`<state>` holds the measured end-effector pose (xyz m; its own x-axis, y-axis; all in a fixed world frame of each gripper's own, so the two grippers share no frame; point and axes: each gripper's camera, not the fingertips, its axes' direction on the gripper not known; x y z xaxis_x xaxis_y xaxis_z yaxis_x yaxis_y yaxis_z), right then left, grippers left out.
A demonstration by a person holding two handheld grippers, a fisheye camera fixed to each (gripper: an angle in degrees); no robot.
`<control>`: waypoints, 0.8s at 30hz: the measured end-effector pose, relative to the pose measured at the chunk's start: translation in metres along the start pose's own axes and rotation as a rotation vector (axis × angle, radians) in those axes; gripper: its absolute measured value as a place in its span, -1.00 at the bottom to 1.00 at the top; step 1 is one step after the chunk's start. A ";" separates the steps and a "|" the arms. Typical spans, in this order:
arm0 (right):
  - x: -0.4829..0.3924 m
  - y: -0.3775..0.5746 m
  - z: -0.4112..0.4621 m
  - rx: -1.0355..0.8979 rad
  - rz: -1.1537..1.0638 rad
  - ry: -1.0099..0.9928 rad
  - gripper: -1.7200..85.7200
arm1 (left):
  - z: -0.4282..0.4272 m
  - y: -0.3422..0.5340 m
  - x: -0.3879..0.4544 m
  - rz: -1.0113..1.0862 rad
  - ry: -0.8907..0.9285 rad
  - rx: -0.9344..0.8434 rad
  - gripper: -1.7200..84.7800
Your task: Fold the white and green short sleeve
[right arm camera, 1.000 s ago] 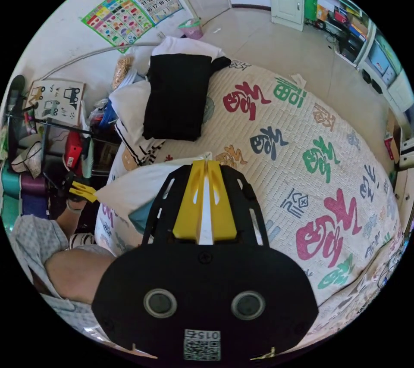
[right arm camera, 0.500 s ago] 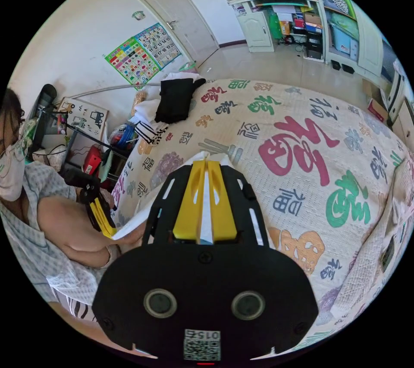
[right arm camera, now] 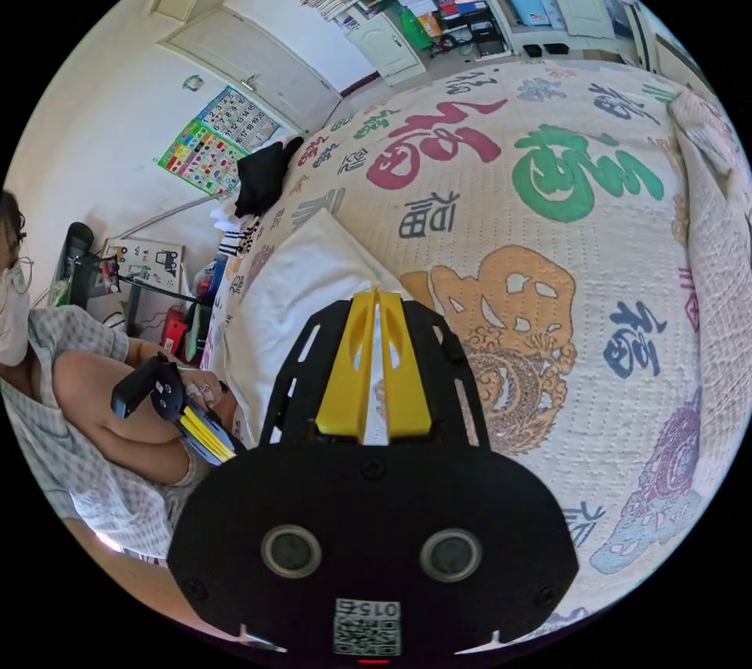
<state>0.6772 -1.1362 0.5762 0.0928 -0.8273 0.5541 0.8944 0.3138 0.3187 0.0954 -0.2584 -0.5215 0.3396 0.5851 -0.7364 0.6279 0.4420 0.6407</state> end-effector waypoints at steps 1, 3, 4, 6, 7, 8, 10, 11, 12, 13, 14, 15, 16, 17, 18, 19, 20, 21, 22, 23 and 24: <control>0.009 0.013 -0.005 0.012 0.018 -0.011 -0.96 | 0.010 -0.007 -0.005 -0.009 0.009 -0.016 -0.95; 0.020 0.030 -0.012 0.029 0.036 -0.025 -0.95 | 0.023 -0.016 -0.012 -0.025 0.016 -0.043 -0.93; 0.027 0.041 -0.018 0.037 0.060 -0.030 -0.94 | 0.030 -0.020 -0.017 -0.033 0.010 -0.067 -0.91; 0.038 0.057 -0.030 0.061 0.125 -0.020 -0.92 | 0.034 -0.025 -0.028 -0.051 0.065 -0.077 -0.83; 0.044 0.068 -0.041 0.092 0.151 -0.037 -0.90 | 0.029 -0.027 -0.040 -0.096 0.153 -0.064 -0.81; 0.048 0.078 -0.051 0.113 0.161 -0.064 -0.86 | 0.020 -0.028 -0.054 -0.128 0.277 -0.045 -0.80; 0.051 0.088 -0.060 0.090 0.191 -0.073 -0.79 | -0.007 -0.025 -0.080 -0.158 0.433 0.042 -0.80; 0.051 0.092 -0.062 0.057 0.201 -0.071 -0.76 | -0.032 -0.021 -0.103 -0.183 0.439 0.126 -0.80; 0.050 0.094 -0.062 0.037 0.206 -0.068 -0.76 | -0.045 -0.018 -0.116 -0.204 0.408 0.164 -0.81; 0.047 0.096 -0.062 0.017 0.196 -0.061 -0.76 | -0.070 -0.011 -0.146 -0.268 0.304 0.224 -0.81; 0.044 0.097 -0.061 0.016 0.187 -0.054 -0.76 | -0.091 -0.003 -0.178 -0.333 0.172 0.263 -0.80; 0.043 0.097 -0.060 0.016 0.192 -0.049 -0.76 | -0.099 0.000 -0.194 -0.360 0.106 0.270 -0.80; 0.043 0.098 -0.058 0.023 0.202 -0.051 -0.76 | -0.109 0.005 -0.225 -0.407 0.000 0.250 -0.77; 0.047 0.099 -0.055 0.015 0.231 -0.059 -0.76 | -0.110 0.007 -0.257 -0.455 -0.048 0.209 -0.74; 0.049 0.100 -0.053 0.008 0.243 -0.067 -0.75 | -0.108 0.008 -0.272 -0.477 -0.048 0.190 -0.73; 0.054 0.103 -0.049 -0.005 0.271 -0.085 -0.77 | -0.101 0.008 -0.300 -0.514 -0.020 0.164 -0.72; 0.059 0.109 -0.047 -0.007 0.308 -0.105 -0.78 | -0.092 0.007 -0.323 -0.547 0.019 0.145 -0.71; 0.061 0.112 -0.048 0.003 0.324 -0.117 -0.79 | -0.086 0.006 -0.332 -0.561 0.037 0.135 -0.72; 0.063 0.120 -0.051 0.028 0.344 -0.143 -0.81 | -0.074 0.003 -0.347 -0.577 0.064 0.104 -0.73; 0.064 0.128 -0.055 0.042 0.350 -0.166 -0.83 | -0.060 -0.001 -0.358 -0.590 0.096 0.061 -0.75; 0.064 0.132 -0.057 0.049 0.344 -0.174 -0.85 | -0.052 -0.003 -0.363 -0.593 0.110 0.032 -0.76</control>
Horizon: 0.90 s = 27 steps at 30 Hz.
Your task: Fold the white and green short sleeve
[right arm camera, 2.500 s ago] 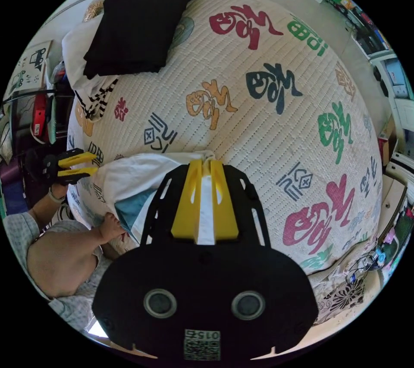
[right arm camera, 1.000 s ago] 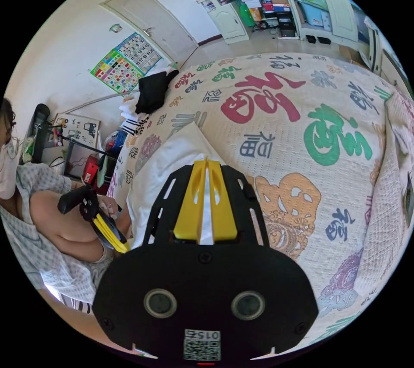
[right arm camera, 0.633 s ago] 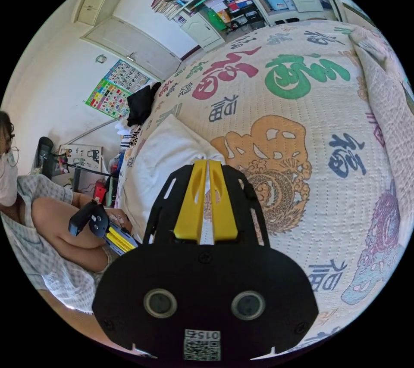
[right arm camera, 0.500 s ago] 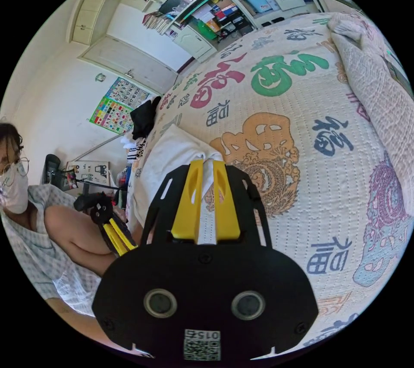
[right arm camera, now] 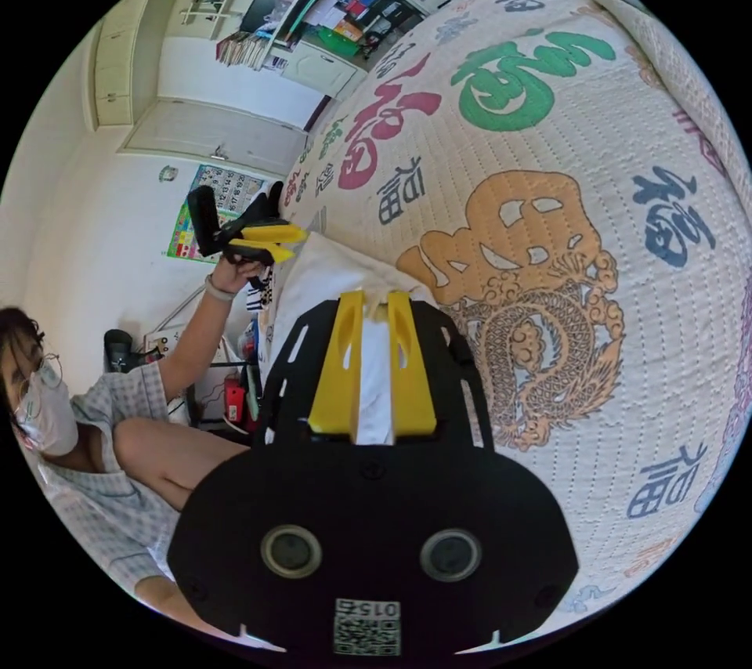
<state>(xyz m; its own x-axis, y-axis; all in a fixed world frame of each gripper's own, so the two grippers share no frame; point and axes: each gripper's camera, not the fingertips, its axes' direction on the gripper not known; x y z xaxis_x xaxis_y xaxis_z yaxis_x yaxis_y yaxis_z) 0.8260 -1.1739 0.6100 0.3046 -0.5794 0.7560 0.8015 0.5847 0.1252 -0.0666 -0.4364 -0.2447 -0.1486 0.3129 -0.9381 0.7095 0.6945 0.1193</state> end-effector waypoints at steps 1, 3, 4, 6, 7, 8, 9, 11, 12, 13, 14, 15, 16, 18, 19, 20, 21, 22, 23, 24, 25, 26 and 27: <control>0.002 0.007 -0.003 -0.002 0.002 -0.011 -0.90 | 0.014 -0.007 -0.006 -0.015 0.017 -0.074 -0.80; 0.002 0.016 -0.006 -0.018 0.005 0.011 -0.93 | 0.027 -0.014 -0.013 -0.029 0.012 -0.132 -0.88; 0.000 0.022 -0.008 -0.022 -0.008 0.045 -0.94 | 0.026 -0.016 -0.014 -0.016 0.004 -0.117 -0.92; -0.008 0.030 -0.009 -0.029 -0.038 0.108 -0.95 | 0.020 -0.017 -0.017 -0.009 0.008 -0.083 -0.95; -0.014 0.034 -0.008 -0.031 -0.050 0.153 -0.95 | 0.017 -0.018 -0.018 0.001 -0.003 -0.078 -0.96; -0.019 0.038 -0.006 -0.029 -0.053 0.190 -0.95 | 0.018 -0.019 -0.017 0.018 -0.037 -0.089 -0.96; -0.020 0.040 -0.005 -0.028 -0.053 0.208 -0.95 | 0.018 -0.019 -0.016 0.025 -0.056 -0.091 -0.96; -0.022 0.049 0.005 -0.056 -0.034 0.279 -0.95 | 0.026 -0.022 -0.012 0.053 -0.126 -0.116 -0.95; -0.022 0.051 0.008 -0.063 -0.027 0.289 -0.94 | 0.029 -0.022 -0.011 0.059 -0.144 -0.125 -0.94; -0.023 0.057 0.011 -0.057 -0.003 0.293 -0.93 | 0.033 -0.022 -0.008 0.068 -0.173 -0.134 -0.92; -0.026 0.066 0.011 -0.042 0.013 0.281 -0.90 | 0.033 -0.022 -0.005 0.079 -0.189 -0.138 -0.90; -0.028 0.070 0.009 -0.031 0.019 0.269 -0.87 | 0.032 -0.022 -0.004 0.081 -0.191 -0.143 -0.87; -0.034 0.083 0.005 -0.002 0.031 0.262 -0.84 | 0.027 -0.022 -0.001 0.080 -0.198 -0.156 -0.82; -0.050 0.107 -0.004 0.031 0.011 0.307 -0.82 | 0.015 -0.020 0.008 0.099 -0.220 -0.143 -0.77; -0.064 0.128 -0.007 0.046 -0.008 0.343 -0.81 | 0.004 -0.018 0.017 0.119 -0.220 -0.117 -0.77; -0.079 0.151 -0.006 0.050 -0.037 0.351 -0.80 | -0.005 -0.015 0.029 0.147 -0.179 -0.095 -0.76; -0.088 0.164 -0.003 0.045 -0.060 0.341 -0.79 | -0.008 -0.013 0.036 0.167 -0.146 -0.088 -0.76; -0.104 0.187 0.007 0.015 -0.107 0.302 -0.79 | -0.011 -0.006 0.052 0.212 -0.075 -0.088 -0.76; -0.119 0.208 0.021 -0.041 -0.156 0.265 -0.78 | -0.008 0.005 0.071 0.263 -0.013 -0.108 -0.76; -0.126 0.218 0.030 -0.076 -0.178 0.255 -0.78 | -0.005 0.012 0.080 0.286 0.011 -0.122 -0.76; -0.138 0.237 0.048 -0.143 -0.210 0.247 -0.78 | 0.003 0.029 0.098 0.324 0.046 -0.160 -0.76; -0.147 0.253 0.065 -0.188 -0.239 0.249 -0.78 | 0.013 0.048 0.113 0.348 0.070 -0.206 -0.76; -0.151 0.261 0.074 -0.205 -0.249 0.249 -0.78 | 0.018 0.058 0.119 0.353 0.072 -0.232 -0.76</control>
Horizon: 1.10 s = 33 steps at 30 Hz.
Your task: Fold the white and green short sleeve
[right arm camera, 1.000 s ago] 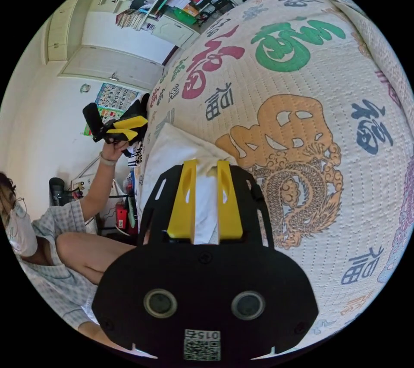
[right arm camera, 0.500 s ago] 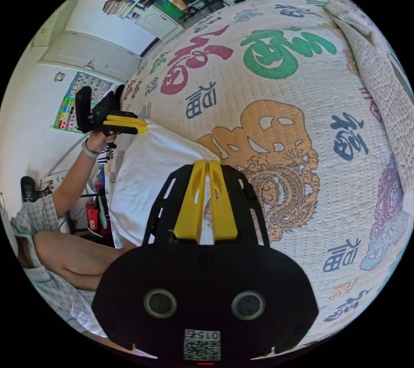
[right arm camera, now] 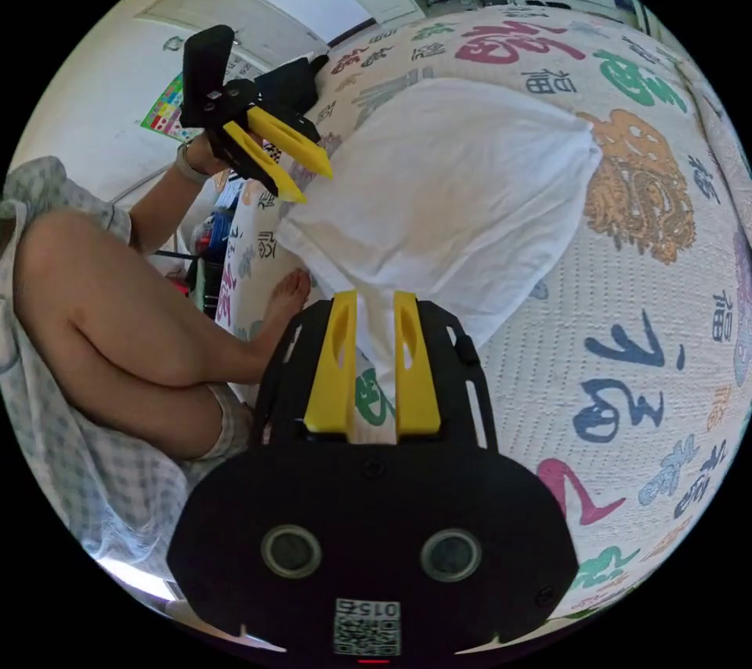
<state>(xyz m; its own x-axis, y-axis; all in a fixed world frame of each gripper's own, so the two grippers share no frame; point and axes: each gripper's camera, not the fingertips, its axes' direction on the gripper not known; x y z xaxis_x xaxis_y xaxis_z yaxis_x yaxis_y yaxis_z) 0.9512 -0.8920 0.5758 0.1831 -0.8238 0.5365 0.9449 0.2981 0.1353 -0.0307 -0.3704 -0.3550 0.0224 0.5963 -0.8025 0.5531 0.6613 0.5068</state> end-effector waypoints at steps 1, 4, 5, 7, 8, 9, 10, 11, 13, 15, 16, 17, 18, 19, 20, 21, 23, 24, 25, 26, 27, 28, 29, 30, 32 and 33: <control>-0.013 0.008 0.016 -0.038 -0.025 -0.019 -0.78 | 0.013 0.014 0.015 0.001 0.000 -0.039 -0.76; -0.042 0.024 0.042 -0.122 -0.063 -0.018 -0.81 | 0.035 0.051 0.045 -0.010 -0.066 -0.115 -0.78; -0.052 0.031 0.048 -0.137 -0.077 0.011 -0.85 | 0.037 0.065 0.053 -0.014 -0.098 -0.112 -0.80; -0.066 0.041 0.052 -0.137 -0.076 0.069 -0.93 | 0.039 0.081 0.062 -0.029 -0.132 -0.114 -0.87; -0.074 0.048 0.054 -0.143 -0.080 0.096 -0.95 | 0.039 0.091 0.067 -0.028 -0.140 -0.113 -0.91; -0.078 0.051 0.055 -0.145 -0.080 0.110 -0.95 | 0.040 0.095 0.070 -0.026 -0.147 -0.116 -0.93; -0.087 0.057 0.056 -0.138 -0.081 0.137 -0.96 | 0.040 0.102 0.076 -0.021 -0.177 -0.127 -0.95; -0.097 0.063 0.055 -0.122 -0.091 0.160 -0.97 | 0.041 0.109 0.082 -0.013 -0.212 -0.131 -0.96; -0.112 0.073 0.055 -0.098 -0.100 0.206 -0.97 | 0.040 0.121 0.091 -0.008 -0.260 -0.126 -0.96; -0.127 0.083 0.056 -0.066 -0.103 0.251 -0.97 | 0.033 0.132 0.102 0.006 -0.306 -0.070 -0.95; -0.135 0.089 0.057 -0.048 -0.101 0.271 -0.97 | 0.026 0.140 0.110 0.021 -0.347 -0.016 -0.93; -0.143 0.093 0.058 -0.040 -0.098 0.280 -0.97 | 0.020 0.146 0.115 0.034 -0.405 0.020 -0.89; -0.146 0.095 0.059 -0.039 -0.095 0.282 -0.97 | 0.018 0.149 0.116 0.042 -0.429 0.027 -0.87; -0.153 0.098 0.062 -0.039 -0.090 0.286 -0.97 | 0.016 0.152 0.115 0.065 -0.446 0.023 -0.85; -0.159 0.101 0.064 -0.042 -0.088 0.290 -0.97 | 0.017 0.154 0.111 0.092 -0.425 0.011 -0.83; -0.162 0.102 0.066 -0.045 -0.087 0.292 -0.97 | 0.018 0.154 0.109 0.108 -0.404 0.009 -0.83; -0.174 0.107 0.070 -0.053 -0.084 0.308 -0.97 | 0.026 0.156 0.101 0.164 -0.298 -0.022 -0.82; -0.177 0.109 0.071 -0.054 -0.084 0.312 -0.97 | 0.029 0.157 0.101 0.176 -0.283 -0.035 -0.83; -0.183 0.112 0.072 -0.053 -0.082 0.317 -0.97 | 0.033 0.159 0.101 0.198 -0.274 -0.054 -0.83; -0.188 0.115 0.073 -0.052 -0.077 0.318 -0.97 | 0.034 0.162 0.103 0.216 -0.272 -0.055 -0.85; -0.190 0.116 0.074 -0.051 -0.074 0.319 -0.97 | 0.035 0.163 0.105 0.218 -0.274 -0.055 -0.85; -0.194 0.120 0.075 -0.048 -0.068 0.319 -0.97 | 0.035 0.167 0.107 0.224 -0.272 -0.053 -0.88; -0.199 0.123 0.075 -0.046 -0.061 0.321 -0.97 | 0.034 0.173 0.110 0.229 -0.271 -0.048 -0.91; -0.201 0.125 0.076 -0.043 -0.057 0.321 -0.97 | 0.033 0.176 0.112 0.231 -0.272 -0.044 -0.92; -0.208 0.131 0.078 -0.034 -0.044 0.308 -0.97 | 0.030 0.189 0.118 0.229 -0.280 -0.029 -0.96; -0.210 0.132 0.079 -0.033 -0.042 0.307 -0.97 | 0.030 0.192 0.119 0.222 -0.284 -0.023 -0.96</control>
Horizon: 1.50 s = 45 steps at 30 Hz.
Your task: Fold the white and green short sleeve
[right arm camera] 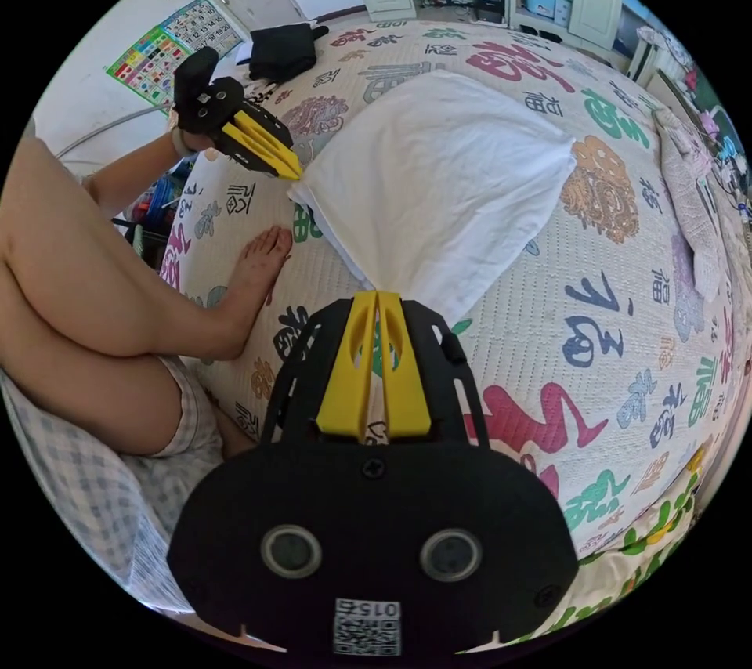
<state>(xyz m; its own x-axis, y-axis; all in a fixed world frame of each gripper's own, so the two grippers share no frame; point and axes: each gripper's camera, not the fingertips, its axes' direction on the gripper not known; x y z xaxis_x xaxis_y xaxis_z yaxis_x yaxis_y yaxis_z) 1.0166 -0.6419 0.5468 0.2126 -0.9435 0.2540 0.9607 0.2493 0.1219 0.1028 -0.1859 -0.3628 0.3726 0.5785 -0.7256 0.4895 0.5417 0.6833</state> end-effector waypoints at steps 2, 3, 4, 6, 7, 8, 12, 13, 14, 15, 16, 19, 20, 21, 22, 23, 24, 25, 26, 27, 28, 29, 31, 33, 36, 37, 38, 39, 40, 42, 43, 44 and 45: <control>-0.009 0.004 0.001 -0.002 0.003 0.014 -0.97 | -0.006 0.011 0.007 -0.025 -0.008 0.024 -0.97; -0.011 0.005 0.001 -0.002 0.001 0.020 -0.97 | -0.009 0.014 0.009 -0.032 -0.018 0.030 -0.97; -0.017 0.008 0.000 0.005 -0.008 0.032 -0.97 | -0.015 0.020 0.014 -0.052 -0.038 0.050 -0.98; -0.026 0.011 -0.002 0.010 -0.019 0.066 -0.97 | -0.027 0.031 0.023 -0.083 -0.058 0.086 -0.98; -0.032 0.014 -0.002 0.010 -0.033 0.097 -0.97 | -0.032 0.039 0.030 -0.107 -0.067 0.103 -0.98; -0.037 0.017 -0.002 0.017 -0.045 0.118 -0.97 | -0.034 0.046 0.038 -0.128 -0.094 0.121 -0.98; -0.042 0.021 0.003 0.021 -0.045 0.110 -0.97 | -0.029 0.060 0.051 -0.192 -0.194 0.146 -0.97; -0.042 0.021 0.005 0.017 -0.037 0.094 -0.97 | -0.027 0.060 0.050 -0.188 -0.183 0.153 -0.95; -0.042 0.021 0.005 0.021 -0.030 0.084 -0.97 | -0.024 0.057 0.049 -0.170 -0.171 0.152 -0.92; -0.042 0.021 0.005 0.024 -0.029 0.080 -0.97 | -0.023 0.056 0.047 -0.162 -0.169 0.149 -0.90; -0.041 0.021 0.004 0.026 -0.025 0.077 -0.97 | -0.019 0.054 0.043 -0.154 -0.166 0.132 -0.87; -0.038 0.025 0.002 0.032 -0.015 0.077 -0.97 | -0.013 0.053 0.030 -0.138 -0.099 0.110 -0.86; -0.037 0.026 0.000 0.036 -0.008 0.077 -0.97 | -0.013 0.054 0.029 -0.124 -0.076 0.111 -0.90; -0.036 0.027 0.000 0.038 -0.004 0.075 -0.97 | -0.013 0.054 0.029 -0.115 -0.070 0.107 -0.91; -0.033 0.029 -0.001 0.044 0.006 0.068 -0.97 | -0.014 0.056 0.030 -0.106 -0.067 0.102 -0.93; -0.030 0.030 -0.002 0.049 0.016 0.062 -0.97 | -0.016 0.058 0.031 -0.105 -0.071 0.106 -0.95; -0.029 0.031 -0.002 0.050 0.020 0.059 -0.97 | -0.017 0.060 0.032 -0.107 -0.075 0.107 -0.96; -0.026 0.032 -0.002 0.053 0.028 0.052 -0.97 | -0.019 0.063 0.032 -0.115 -0.079 0.110 -0.97; -0.022 0.032 -0.002 0.054 0.035 0.046 -0.97 | -0.020 0.066 0.033 -0.113 -0.055 0.111 -0.97; -0.021 0.032 -0.001 0.053 0.038 0.043 -0.97 | -0.020 0.068 0.033 -0.122 -0.051 0.111 -0.97; -0.017 0.032 0.000 0.052 0.043 0.033 -0.97 | -0.021 0.071 0.033 -0.136 -0.062 0.115 -0.98; -0.013 0.031 0.000 0.050 0.047 0.023 -0.97 | -0.023 0.074 0.034 -0.143 -0.079 0.123 -0.98; -0.008 0.030 0.001 0.045 0.048 0.016 -0.97 | -0.026 0.078 0.032 -0.172 -0.089 0.121 -0.98; -0.004 0.030 -0.003 0.048 0.038 0.030 -0.97 | -0.036 0.084 0.034 -0.216 -0.123 0.146 -0.98; -0.006 0.035 -0.017 0.111 0.011 0.101 -0.97 | -0.057 0.097 0.043 -0.313 -0.201 0.234 -0.98; -0.005 0.037 -0.018 0.111 0.013 0.131 -0.97 | -0.059 0.101 0.046 -0.355 -0.212 0.251 -0.98; -0.003 0.039 -0.014 0.087 0.006 0.161 -0.97 | -0.057 0.104 0.049 -0.394 -0.244 0.244 -0.98; -0.002 0.039 -0.010 0.075 -0.002 0.174 -0.97 | -0.054 0.105 0.050 -0.409 -0.262 0.239 -0.98; 0.002 0.040 -0.002 0.051 -0.006 0.183 -0.97 | -0.049 0.106 0.052 -0.444 -0.275 0.242 -0.98; 0.013 0.040 0.009 0.022 0.010 0.173 -0.97 | -0.040 0.108 0.049 -0.501 -0.265 0.236 -0.98; 0.022 0.037 0.014 -0.023 0.016 0.147 -0.97 | -0.034 0.110 0.045 -0.541 -0.271 0.225 -0.98; 0.033 0.035 0.019 -0.089 0.047 0.141 -0.97 | -0.030 0.114 0.040 -0.589 -0.283 0.199 -0.98; 0.038 0.035 0.018 -0.094 0.063 0.133 -0.97 | -0.029 0.115 0.036 -0.608 -0.286 0.183 -0.98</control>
<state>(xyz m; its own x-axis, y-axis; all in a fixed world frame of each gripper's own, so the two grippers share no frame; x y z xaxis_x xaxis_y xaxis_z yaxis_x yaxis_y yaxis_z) 1.0547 -0.6650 0.5783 0.2886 -0.9488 0.1284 0.9559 0.2931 0.0177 0.1501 -0.0847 -0.3080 0.1711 0.0082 -0.9852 0.7928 0.5926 0.1426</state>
